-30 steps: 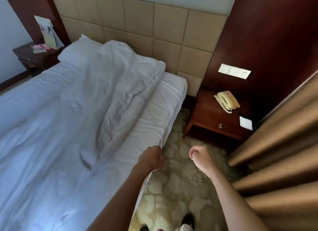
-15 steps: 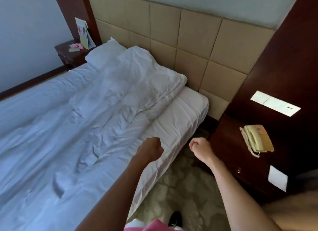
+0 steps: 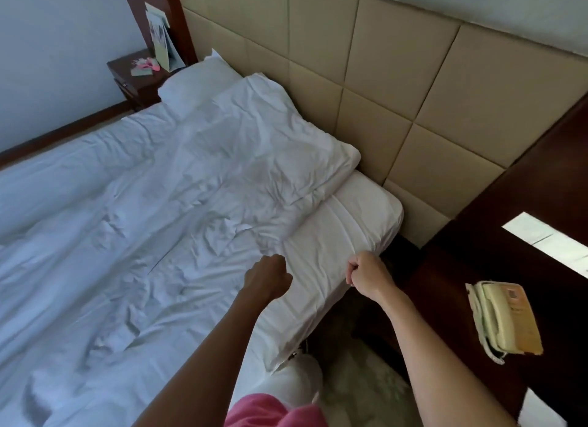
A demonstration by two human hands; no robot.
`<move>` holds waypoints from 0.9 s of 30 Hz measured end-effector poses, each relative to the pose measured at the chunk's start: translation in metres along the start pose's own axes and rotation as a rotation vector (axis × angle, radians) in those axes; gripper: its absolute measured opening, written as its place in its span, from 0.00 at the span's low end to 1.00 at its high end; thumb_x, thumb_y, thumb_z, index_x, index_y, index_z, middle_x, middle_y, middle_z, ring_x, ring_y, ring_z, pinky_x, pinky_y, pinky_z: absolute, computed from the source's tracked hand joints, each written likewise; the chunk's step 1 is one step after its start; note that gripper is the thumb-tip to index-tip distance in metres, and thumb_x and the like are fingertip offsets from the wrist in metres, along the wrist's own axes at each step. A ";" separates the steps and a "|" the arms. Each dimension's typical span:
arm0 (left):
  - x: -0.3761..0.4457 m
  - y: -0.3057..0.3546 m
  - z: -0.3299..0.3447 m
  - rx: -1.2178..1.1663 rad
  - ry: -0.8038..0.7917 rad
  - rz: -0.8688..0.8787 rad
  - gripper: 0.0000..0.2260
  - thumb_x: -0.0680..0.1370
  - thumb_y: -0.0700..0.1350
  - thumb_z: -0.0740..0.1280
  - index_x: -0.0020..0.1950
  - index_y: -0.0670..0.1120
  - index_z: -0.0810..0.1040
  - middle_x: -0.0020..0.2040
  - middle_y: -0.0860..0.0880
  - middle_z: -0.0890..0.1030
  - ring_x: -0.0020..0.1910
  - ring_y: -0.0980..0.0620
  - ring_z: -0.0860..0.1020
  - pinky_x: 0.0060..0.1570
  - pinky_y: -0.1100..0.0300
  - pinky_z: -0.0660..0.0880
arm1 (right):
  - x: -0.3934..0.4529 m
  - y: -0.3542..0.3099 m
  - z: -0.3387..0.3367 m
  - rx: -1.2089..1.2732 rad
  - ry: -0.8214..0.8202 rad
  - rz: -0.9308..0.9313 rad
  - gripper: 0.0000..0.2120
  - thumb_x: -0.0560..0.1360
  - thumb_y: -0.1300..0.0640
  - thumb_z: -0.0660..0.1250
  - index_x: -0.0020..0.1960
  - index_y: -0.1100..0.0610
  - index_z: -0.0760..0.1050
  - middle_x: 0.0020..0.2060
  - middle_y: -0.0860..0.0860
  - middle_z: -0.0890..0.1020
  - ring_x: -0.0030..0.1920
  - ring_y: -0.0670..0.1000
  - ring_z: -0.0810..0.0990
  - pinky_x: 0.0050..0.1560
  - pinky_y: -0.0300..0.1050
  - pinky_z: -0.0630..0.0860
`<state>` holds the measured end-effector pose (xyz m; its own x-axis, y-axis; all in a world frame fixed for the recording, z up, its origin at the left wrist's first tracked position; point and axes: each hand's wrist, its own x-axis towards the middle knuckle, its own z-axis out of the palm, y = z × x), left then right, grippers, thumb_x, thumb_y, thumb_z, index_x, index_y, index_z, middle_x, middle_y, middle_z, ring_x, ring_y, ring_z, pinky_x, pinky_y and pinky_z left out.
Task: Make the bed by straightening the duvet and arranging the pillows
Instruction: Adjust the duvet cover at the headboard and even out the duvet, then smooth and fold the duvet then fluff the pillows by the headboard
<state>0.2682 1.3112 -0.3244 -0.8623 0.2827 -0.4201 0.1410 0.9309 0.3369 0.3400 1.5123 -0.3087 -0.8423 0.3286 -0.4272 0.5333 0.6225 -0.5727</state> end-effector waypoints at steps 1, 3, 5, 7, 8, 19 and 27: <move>0.019 0.012 0.000 -0.013 -0.013 0.014 0.09 0.76 0.43 0.62 0.53 0.42 0.77 0.51 0.46 0.80 0.49 0.45 0.79 0.46 0.54 0.72 | 0.014 0.002 -0.010 0.002 -0.006 0.010 0.18 0.67 0.74 0.54 0.29 0.57 0.75 0.33 0.54 0.81 0.39 0.54 0.81 0.46 0.55 0.83; 0.053 0.040 -0.002 -0.023 -0.048 0.053 0.09 0.76 0.43 0.62 0.53 0.42 0.77 0.52 0.45 0.80 0.50 0.44 0.79 0.47 0.54 0.71 | 0.042 0.009 -0.037 -0.007 -0.011 0.051 0.18 0.67 0.74 0.53 0.30 0.59 0.76 0.33 0.55 0.81 0.40 0.54 0.81 0.48 0.54 0.82; 0.084 0.067 -0.009 -0.027 -0.073 0.097 0.09 0.77 0.44 0.62 0.54 0.43 0.77 0.54 0.45 0.79 0.53 0.44 0.78 0.50 0.53 0.71 | 0.071 0.015 -0.068 -0.035 0.011 0.094 0.17 0.68 0.73 0.53 0.31 0.60 0.77 0.34 0.55 0.82 0.40 0.54 0.81 0.49 0.53 0.82; 0.114 0.089 -0.024 -0.025 -0.066 0.122 0.10 0.78 0.45 0.62 0.56 0.44 0.76 0.56 0.45 0.78 0.55 0.44 0.77 0.50 0.54 0.71 | 0.102 0.016 -0.102 -0.063 0.067 0.109 0.17 0.68 0.73 0.53 0.31 0.59 0.77 0.33 0.55 0.82 0.40 0.55 0.81 0.47 0.52 0.81; 0.127 0.097 -0.032 -0.024 -0.051 0.126 0.10 0.78 0.45 0.62 0.56 0.44 0.76 0.57 0.45 0.78 0.55 0.44 0.77 0.50 0.54 0.71 | 0.118 0.015 -0.116 -0.080 0.090 0.108 0.18 0.68 0.73 0.53 0.30 0.59 0.77 0.33 0.55 0.81 0.40 0.55 0.81 0.44 0.50 0.80; 0.230 0.059 -0.060 -0.090 0.006 -0.211 0.08 0.78 0.44 0.61 0.53 0.44 0.77 0.50 0.46 0.79 0.50 0.44 0.78 0.48 0.54 0.73 | 0.325 -0.031 -0.097 -0.123 -0.172 -0.029 0.13 0.73 0.65 0.57 0.37 0.55 0.77 0.41 0.53 0.81 0.42 0.53 0.79 0.41 0.45 0.76; 0.319 0.057 -0.051 -0.129 -0.015 -0.364 0.07 0.76 0.42 0.61 0.50 0.42 0.76 0.48 0.45 0.80 0.46 0.43 0.79 0.46 0.53 0.74 | 0.476 -0.048 -0.042 -0.057 -0.282 -0.071 0.12 0.76 0.60 0.64 0.58 0.60 0.74 0.53 0.56 0.78 0.53 0.56 0.77 0.48 0.41 0.69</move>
<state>-0.0237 1.4431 -0.3959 -0.8373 -0.0568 -0.5437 -0.2361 0.9346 0.2660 -0.0903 1.6688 -0.4552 -0.8179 0.0774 -0.5701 0.4621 0.6787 -0.5708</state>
